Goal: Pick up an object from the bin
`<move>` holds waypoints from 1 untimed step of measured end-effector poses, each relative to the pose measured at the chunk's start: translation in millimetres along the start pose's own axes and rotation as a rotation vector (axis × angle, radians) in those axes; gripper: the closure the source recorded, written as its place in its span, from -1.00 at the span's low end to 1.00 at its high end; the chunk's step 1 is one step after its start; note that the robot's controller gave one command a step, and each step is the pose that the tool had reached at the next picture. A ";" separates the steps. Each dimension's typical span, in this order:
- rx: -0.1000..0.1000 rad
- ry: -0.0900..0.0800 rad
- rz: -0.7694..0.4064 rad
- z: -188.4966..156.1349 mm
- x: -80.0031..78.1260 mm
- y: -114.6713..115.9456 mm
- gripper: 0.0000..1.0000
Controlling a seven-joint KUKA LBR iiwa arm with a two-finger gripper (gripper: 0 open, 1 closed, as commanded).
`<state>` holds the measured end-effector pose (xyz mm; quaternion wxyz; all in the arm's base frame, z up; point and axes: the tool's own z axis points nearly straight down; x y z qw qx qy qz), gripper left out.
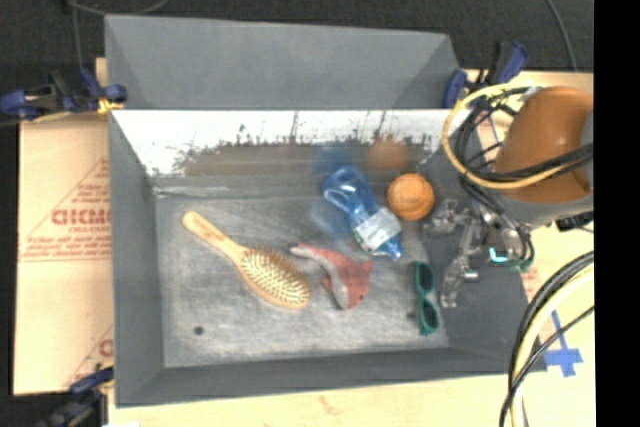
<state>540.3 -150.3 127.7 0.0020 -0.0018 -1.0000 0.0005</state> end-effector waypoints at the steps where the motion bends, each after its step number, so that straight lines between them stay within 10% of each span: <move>1: 0.002 -0.008 -0.004 -4.2 -2.2 0.2 -1.00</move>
Offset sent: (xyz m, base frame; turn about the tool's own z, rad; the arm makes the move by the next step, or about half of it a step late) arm -0.0209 0.0050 -0.0577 -0.0264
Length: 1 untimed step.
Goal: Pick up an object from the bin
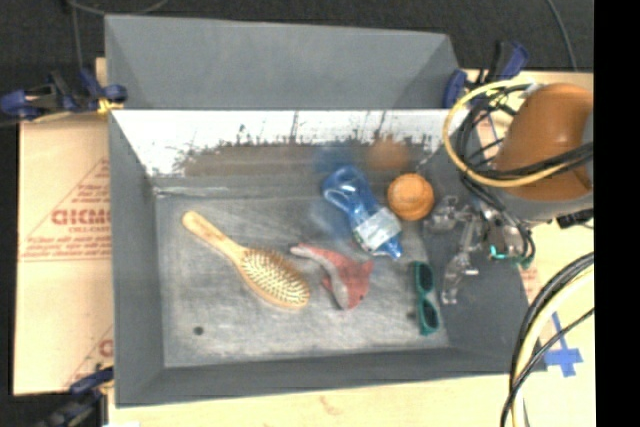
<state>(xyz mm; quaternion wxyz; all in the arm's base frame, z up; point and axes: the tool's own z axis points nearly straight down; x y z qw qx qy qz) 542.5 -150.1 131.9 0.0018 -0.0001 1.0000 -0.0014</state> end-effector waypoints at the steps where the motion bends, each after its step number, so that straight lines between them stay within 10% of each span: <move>1: 0.001 -0.004 -0.014 45.4 16.1 2.7 -1.00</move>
Offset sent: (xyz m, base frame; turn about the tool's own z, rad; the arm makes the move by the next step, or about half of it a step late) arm -0.0323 -0.0034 -0.0619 0.0550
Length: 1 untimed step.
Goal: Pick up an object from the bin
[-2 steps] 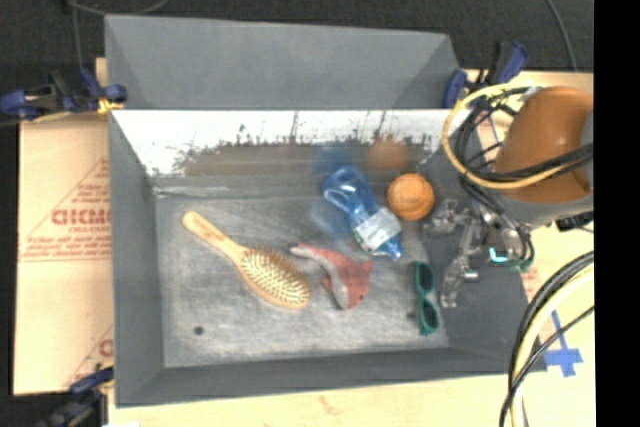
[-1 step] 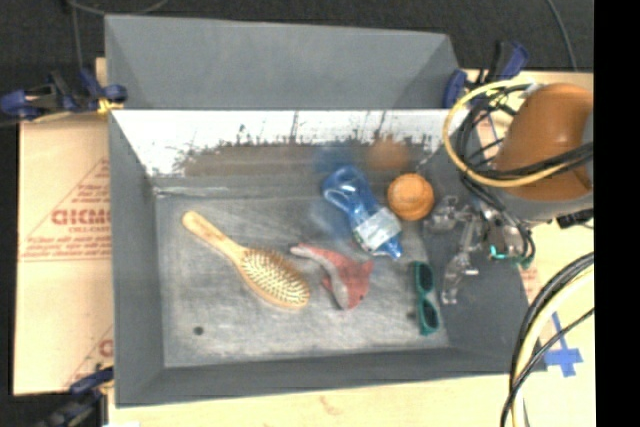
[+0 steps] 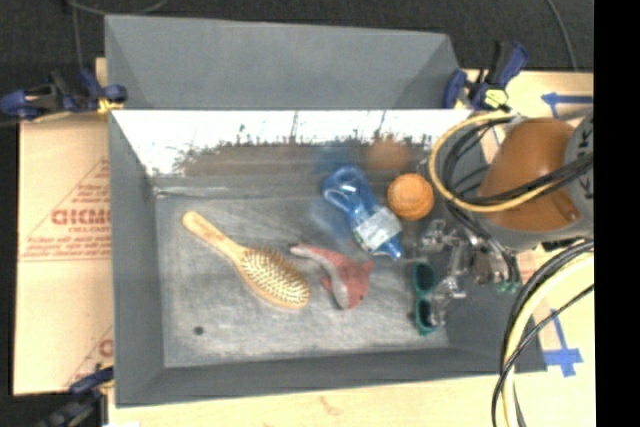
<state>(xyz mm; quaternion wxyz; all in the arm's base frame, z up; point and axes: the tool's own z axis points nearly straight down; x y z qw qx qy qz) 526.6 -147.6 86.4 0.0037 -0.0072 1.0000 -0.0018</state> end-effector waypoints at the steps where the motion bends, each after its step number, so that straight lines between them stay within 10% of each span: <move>1: 0.001 -0.015 0.065 10.0 9.5 -6.4 1.00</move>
Offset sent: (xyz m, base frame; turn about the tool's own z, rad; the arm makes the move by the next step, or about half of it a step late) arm 0.0000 0.0000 0.0000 0.0000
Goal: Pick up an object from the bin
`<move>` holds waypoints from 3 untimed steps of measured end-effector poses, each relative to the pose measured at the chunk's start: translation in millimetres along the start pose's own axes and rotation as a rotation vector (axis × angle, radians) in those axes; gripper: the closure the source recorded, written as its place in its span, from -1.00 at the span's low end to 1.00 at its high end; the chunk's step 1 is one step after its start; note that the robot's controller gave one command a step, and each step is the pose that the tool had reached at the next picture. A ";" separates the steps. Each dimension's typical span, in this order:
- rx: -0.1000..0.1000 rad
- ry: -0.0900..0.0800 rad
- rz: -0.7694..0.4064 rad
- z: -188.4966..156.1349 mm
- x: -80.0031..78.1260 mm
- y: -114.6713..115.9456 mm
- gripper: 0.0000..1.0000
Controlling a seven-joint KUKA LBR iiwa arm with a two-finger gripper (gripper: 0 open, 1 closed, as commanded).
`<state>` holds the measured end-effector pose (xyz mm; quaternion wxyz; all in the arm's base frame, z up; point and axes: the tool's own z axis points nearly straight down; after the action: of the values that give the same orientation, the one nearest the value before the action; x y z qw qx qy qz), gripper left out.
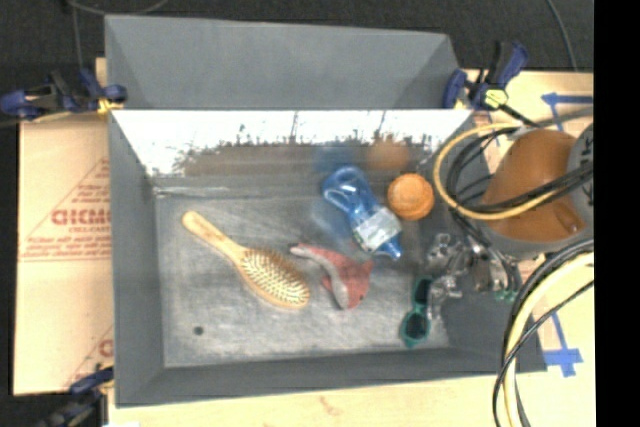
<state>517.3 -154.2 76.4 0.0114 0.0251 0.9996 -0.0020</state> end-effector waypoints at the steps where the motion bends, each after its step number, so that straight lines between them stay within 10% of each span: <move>1: 0.000 0.000 -0.001 0.1 0.1 -0.1 1.00; 2: -0.002 0.019 -0.037 -105.2 -35.3 22.4 1.00; 3: -0.002 0.019 -0.037 -105.2 -35.2 22.2 1.00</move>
Offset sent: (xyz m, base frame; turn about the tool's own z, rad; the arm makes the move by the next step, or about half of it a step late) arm 0.0330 0.0224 0.1052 -0.0332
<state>551.1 -133.3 182.2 0.0019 0.0064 1.0000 -0.0012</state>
